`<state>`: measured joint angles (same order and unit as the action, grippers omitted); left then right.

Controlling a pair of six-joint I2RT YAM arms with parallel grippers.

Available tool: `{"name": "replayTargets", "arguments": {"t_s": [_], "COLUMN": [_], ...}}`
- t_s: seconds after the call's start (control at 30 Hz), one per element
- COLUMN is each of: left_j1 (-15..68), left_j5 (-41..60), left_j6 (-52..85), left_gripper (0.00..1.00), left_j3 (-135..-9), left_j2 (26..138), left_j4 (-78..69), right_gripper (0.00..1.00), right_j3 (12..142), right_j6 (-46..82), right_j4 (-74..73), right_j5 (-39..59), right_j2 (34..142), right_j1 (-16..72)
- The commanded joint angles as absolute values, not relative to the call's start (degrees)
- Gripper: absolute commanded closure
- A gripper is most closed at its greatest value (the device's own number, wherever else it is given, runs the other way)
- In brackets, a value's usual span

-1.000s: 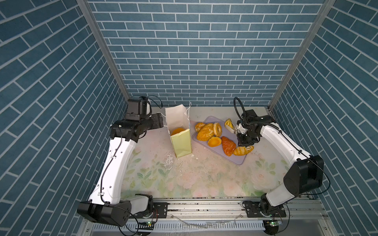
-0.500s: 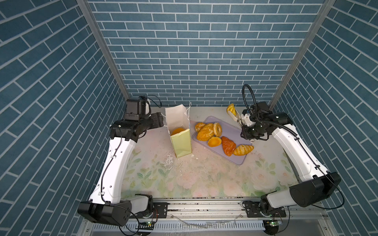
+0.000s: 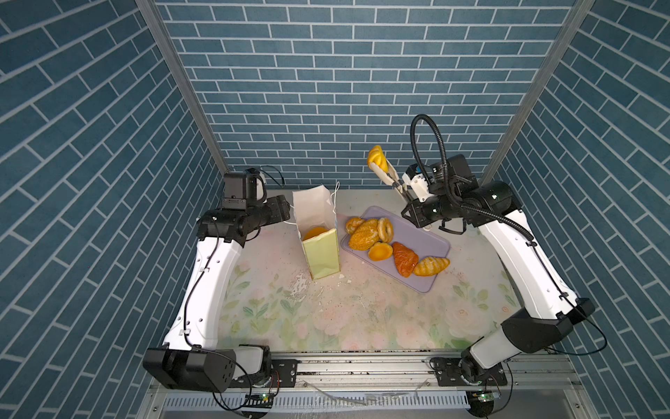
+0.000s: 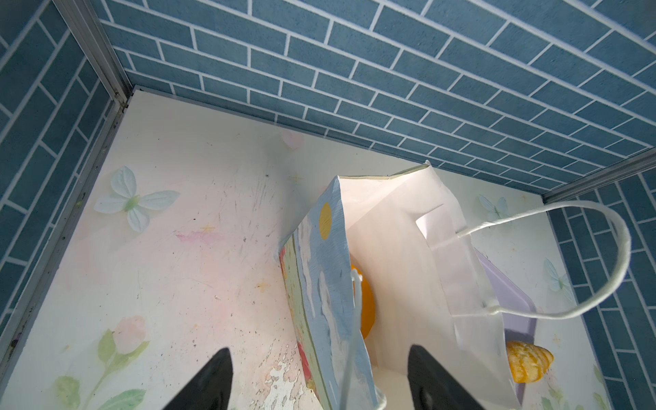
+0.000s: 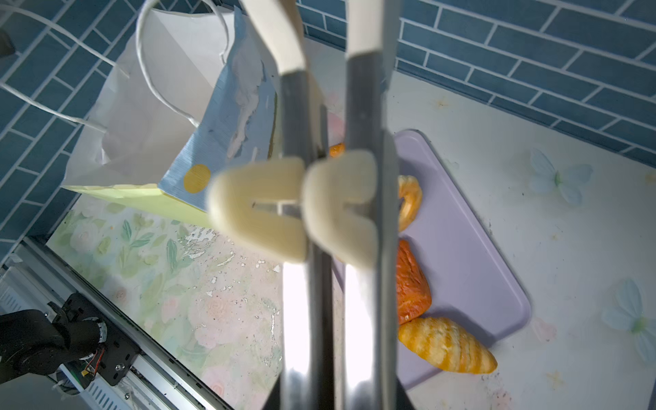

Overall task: Place the fake bread into the paper bag
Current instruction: 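Carry the bun in the tongs over the bag opening with the right gripper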

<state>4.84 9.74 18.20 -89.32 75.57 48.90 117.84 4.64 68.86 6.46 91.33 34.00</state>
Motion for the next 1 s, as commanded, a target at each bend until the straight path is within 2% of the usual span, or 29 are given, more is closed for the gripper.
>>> {"name": "replayTargets", "arguments": {"t_s": [0.0, 0.4, 0.53, 0.77, 0.97], "left_j1": [4.4, 4.2, 4.2, 4.2, 4.2], "left_j5": [10.3, 11.1, 12.0, 12.8, 12.7], "left_j6": [17.6, 17.6, 17.6, 17.5, 17.3], "left_gripper": [0.21, 0.25, 0.38, 0.68, 0.81], "left_j3": [-88.7, -86.9, -87.1, -84.9, -83.4], "left_j2": [76.6, 78.6, 80.4, 79.8, 78.7], "left_j4": [47.8, 45.6, 45.4, 44.4, 44.3], "right_gripper": [0.86, 0.86, 0.86, 0.85, 0.83], "right_j3": [122.1, 129.8, 131.5, 132.7, 132.5], "right_j6": [1.6, -2.5, -3.1, -3.1, -2.3], "right_j4": [69.3, 71.4, 73.0, 75.2, 77.7], "right_j5": [7.0, 5.7, 5.9, 4.4, 2.8], "right_j2": [92.8, 97.6, 100.3, 105.0, 107.7], "right_j1": [36.2, 47.2, 50.5, 53.0, 53.1]}}
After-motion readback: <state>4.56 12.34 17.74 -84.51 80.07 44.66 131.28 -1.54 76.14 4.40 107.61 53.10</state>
